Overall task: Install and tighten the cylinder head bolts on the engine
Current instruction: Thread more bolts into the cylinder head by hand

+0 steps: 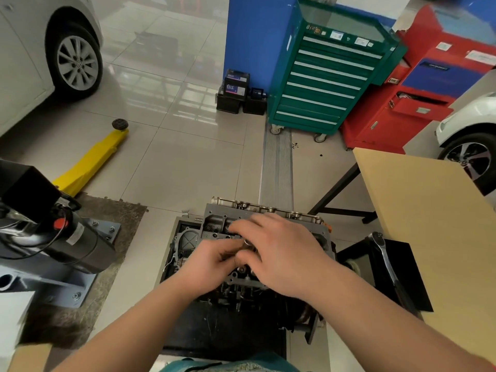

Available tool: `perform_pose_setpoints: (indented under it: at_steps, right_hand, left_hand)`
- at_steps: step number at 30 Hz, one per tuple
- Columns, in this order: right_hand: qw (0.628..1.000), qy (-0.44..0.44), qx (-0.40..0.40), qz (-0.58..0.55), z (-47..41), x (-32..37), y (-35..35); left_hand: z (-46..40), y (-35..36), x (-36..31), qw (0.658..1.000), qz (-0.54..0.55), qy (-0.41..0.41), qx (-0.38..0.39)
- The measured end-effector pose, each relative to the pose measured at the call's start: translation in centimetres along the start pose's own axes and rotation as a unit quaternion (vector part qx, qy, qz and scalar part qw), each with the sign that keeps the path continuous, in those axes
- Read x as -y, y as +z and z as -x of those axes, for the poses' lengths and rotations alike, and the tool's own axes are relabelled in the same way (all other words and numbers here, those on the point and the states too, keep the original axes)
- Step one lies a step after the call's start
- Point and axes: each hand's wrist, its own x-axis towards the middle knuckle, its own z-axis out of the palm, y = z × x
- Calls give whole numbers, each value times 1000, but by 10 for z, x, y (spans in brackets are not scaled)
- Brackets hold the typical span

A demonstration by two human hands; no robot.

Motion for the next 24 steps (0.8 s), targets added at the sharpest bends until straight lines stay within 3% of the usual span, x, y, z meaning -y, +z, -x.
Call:
perform_pose_setpoints:
  at_steps: [3, 7, 12, 15, 19, 24]
  right_hand:
    - [999, 18, 32, 3, 0, -3, -8]
    - [992, 90, -15, 85, -4, 3, -1]
    - [1000, 9, 8, 14, 1, -1, -6]
    - [999, 33, 27, 12, -1, 1, -10]
    - [988, 104, -12, 117, -9, 10, -8]
    - [999, -18, 21, 44, -4, 4, -15]
  left_hand:
    - [-5, -11, -9, 999, 15, -7, 42]
    - [-10, -9, -34, 997, -28, 62, -39]
    - [-14, -21, -30, 998, -44, 39, 13]
    - [-15, -28, -34, 998, -36, 40, 44]
    - [-17, -22, -44, 998, -40, 21, -37]
    - [-13, -27, -43, 999, 36, 17, 15]
